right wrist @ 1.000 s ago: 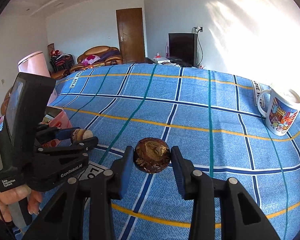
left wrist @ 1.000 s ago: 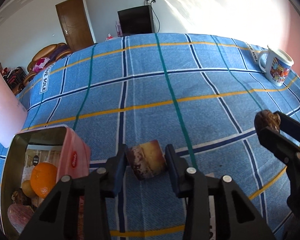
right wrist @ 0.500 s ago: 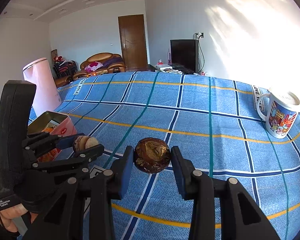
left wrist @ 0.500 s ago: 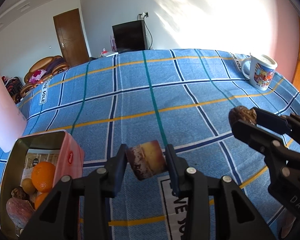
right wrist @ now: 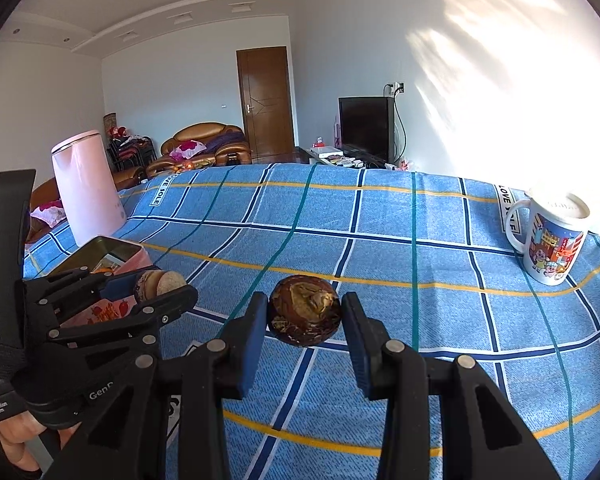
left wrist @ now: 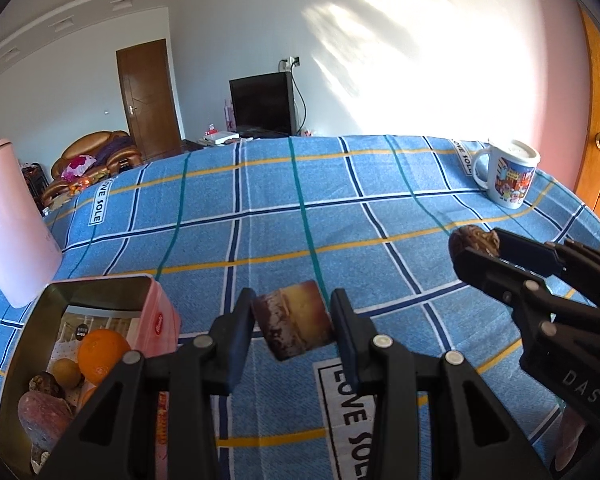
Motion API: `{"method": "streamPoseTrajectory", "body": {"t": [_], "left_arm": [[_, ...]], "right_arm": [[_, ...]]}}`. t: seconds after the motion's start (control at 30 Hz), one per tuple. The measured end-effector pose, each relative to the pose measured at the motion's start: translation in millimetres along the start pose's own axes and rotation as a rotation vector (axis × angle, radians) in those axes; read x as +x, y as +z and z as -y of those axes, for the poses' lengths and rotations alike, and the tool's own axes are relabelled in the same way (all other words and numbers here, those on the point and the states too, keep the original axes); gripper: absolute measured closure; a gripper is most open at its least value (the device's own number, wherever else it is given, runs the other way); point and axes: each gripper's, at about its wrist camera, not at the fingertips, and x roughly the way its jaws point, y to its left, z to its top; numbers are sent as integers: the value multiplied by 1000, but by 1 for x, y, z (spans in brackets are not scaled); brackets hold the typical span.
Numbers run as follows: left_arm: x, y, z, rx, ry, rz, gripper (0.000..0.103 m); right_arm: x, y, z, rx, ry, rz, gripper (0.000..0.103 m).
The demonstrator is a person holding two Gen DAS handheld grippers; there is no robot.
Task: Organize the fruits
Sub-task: 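Grasp the square brown cake with the left gripper while the right gripper holds the sweet, then carry the cake and sweet over the tin box and open both grippers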
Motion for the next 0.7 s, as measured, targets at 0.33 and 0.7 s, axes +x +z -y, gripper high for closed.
{"method": "streamPoseTrajectory", "body": {"t": [0.33, 0.7], "left_arm": [[-13, -2, -5, -14, -4, 59, 63], [-33, -8, -4, 9, 0, 133, 63]], "right_arm": [[-10, -1, -1, 0, -28, 43, 63], [-35, -9, -14, -16, -43, 118, 63]]}}
